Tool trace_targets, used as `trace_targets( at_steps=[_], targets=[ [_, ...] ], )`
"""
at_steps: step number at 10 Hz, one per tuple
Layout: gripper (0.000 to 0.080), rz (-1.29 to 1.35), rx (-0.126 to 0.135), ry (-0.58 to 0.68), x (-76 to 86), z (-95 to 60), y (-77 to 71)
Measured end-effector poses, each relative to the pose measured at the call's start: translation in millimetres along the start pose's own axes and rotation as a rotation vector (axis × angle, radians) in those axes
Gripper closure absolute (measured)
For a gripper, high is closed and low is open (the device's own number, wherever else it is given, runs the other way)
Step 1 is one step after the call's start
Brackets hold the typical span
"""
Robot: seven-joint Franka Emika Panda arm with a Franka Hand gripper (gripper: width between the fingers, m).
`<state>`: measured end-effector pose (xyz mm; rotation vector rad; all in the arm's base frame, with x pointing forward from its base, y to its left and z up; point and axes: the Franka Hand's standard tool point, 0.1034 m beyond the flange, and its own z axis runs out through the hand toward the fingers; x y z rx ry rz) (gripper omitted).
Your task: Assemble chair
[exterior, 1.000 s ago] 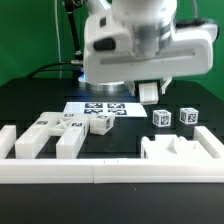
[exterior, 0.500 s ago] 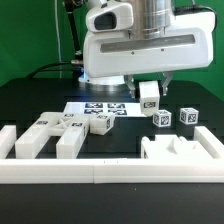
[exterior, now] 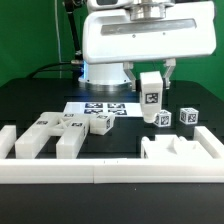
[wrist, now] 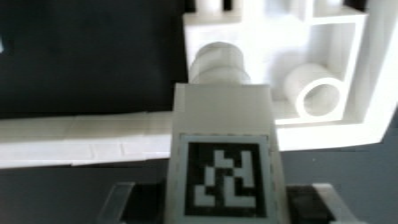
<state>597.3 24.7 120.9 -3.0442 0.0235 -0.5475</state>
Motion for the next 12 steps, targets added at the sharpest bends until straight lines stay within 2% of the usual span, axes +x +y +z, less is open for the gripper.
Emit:
trace_targets(
  at_steps=[1, 2, 3, 8, 9, 11, 12],
  targets=[
    [0.0509, -0.002, -0.008, 0.032, -4.5, 1.4, 1.2],
    [0.0509, -0.006, -0.024, 0.121, 1.3, 0.2, 4.2],
    [0.0509, -0.008, -0.026, 0.136, -1.5, 2.9, 2.6],
    [0.0509, -0.048, 0.021, 0.163, 21.5, 6.7, -43.9],
    [0.0509, -0.059, 0.021, 0.162, 17.6, 8.7, -51.0],
    [0.0509, -0.058, 0.018, 0.162, 18.5, 8.7, -48.3],
    [0.0509, -0.063, 0.021, 0.164, 17.7, 9.6, -51.8]
  ],
)
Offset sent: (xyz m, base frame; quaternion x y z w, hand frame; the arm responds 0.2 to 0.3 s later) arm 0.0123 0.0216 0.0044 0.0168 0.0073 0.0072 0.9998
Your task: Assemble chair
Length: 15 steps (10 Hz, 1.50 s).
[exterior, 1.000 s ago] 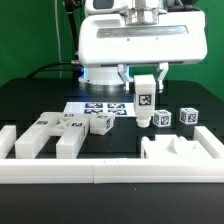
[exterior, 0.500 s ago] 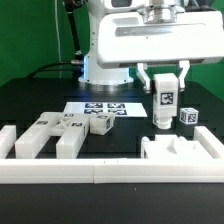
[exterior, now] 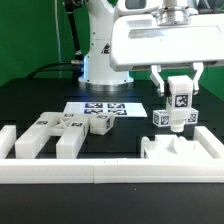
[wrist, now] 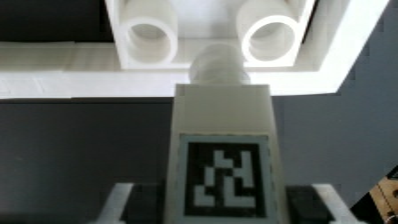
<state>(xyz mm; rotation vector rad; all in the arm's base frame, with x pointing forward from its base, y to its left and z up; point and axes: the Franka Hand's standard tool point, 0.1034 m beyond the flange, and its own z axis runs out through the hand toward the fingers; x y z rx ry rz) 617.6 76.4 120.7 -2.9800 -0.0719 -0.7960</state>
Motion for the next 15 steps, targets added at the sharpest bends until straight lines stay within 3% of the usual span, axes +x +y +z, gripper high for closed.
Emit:
trace_targets(
  at_steps=[2, 5, 10, 12, 15],
  targets=[
    [0.0509, -0.024, 0.007, 0.005, -2.7, 8.9, -10.8],
    [0.0509, -0.049, 0.012, 0.009, 6.6, 27.1, -13.8],
    [0.0509, -0.059, 0.015, 0.006, 9.1, 27.9, -16.2],
    [0.0509, -0.073, 0.019, 0.002, 0.8, 34.9, -25.2],
    [0.0509, -0.075, 0.019, -0.002, -3.2, 37.3, -25.6]
  ],
)
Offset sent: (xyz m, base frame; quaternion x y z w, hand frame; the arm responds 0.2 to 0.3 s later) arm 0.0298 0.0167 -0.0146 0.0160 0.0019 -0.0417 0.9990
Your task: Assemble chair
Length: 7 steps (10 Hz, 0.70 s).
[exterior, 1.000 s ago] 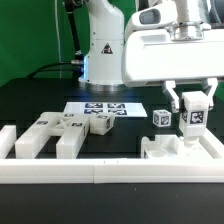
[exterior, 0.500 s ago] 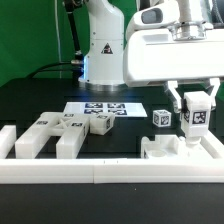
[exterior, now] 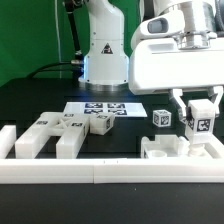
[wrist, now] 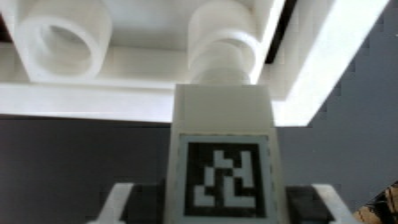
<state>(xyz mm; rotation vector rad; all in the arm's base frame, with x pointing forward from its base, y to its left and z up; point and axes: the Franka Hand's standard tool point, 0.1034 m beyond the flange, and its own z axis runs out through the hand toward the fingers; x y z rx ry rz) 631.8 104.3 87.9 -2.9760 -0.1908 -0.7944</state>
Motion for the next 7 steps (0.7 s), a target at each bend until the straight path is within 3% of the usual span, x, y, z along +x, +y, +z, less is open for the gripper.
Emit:
trace_targets(
  at_steps=[7],
  targets=[
    [0.0509, -0.004, 0.001, -0.008, -11.6, 9.7, -3.2]
  ],
)
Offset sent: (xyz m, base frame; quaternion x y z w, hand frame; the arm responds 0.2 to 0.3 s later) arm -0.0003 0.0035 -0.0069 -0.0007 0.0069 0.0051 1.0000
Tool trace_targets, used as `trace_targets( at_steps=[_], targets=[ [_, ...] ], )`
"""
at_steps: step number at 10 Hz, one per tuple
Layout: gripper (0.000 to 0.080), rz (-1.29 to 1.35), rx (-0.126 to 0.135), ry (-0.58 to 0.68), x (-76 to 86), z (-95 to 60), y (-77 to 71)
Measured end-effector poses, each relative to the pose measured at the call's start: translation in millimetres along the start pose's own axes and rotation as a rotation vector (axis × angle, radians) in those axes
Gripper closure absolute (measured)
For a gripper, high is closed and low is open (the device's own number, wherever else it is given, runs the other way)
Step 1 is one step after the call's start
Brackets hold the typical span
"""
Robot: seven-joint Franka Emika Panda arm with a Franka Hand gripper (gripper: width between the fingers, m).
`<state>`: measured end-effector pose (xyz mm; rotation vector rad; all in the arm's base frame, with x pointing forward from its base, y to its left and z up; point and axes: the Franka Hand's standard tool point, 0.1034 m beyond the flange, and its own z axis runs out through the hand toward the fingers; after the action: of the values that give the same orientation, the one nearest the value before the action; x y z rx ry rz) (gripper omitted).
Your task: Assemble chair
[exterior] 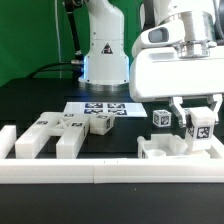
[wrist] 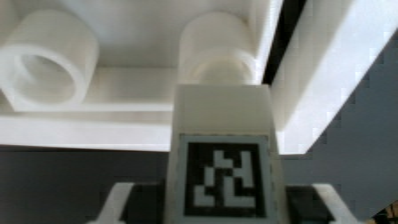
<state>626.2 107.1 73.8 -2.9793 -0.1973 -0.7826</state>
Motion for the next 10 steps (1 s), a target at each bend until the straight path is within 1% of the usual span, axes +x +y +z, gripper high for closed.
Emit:
trace_targets(
  at_steps=[2, 4, 9, 10],
  targets=[
    [0.0509, -0.002, -0.005, 0.024, -1.5, 1.0, 0.2],
    [0.0509, -0.003, -0.024, 0.091, -4.1, 1.0, 4.8],
    [0.0509, -0.002, -0.024, 0.089, -5.3, 1.6, 4.6],
    [0.0447, -0.002, -0.022, 0.081, -7.0, 2.6, 4.4]
  ],
)
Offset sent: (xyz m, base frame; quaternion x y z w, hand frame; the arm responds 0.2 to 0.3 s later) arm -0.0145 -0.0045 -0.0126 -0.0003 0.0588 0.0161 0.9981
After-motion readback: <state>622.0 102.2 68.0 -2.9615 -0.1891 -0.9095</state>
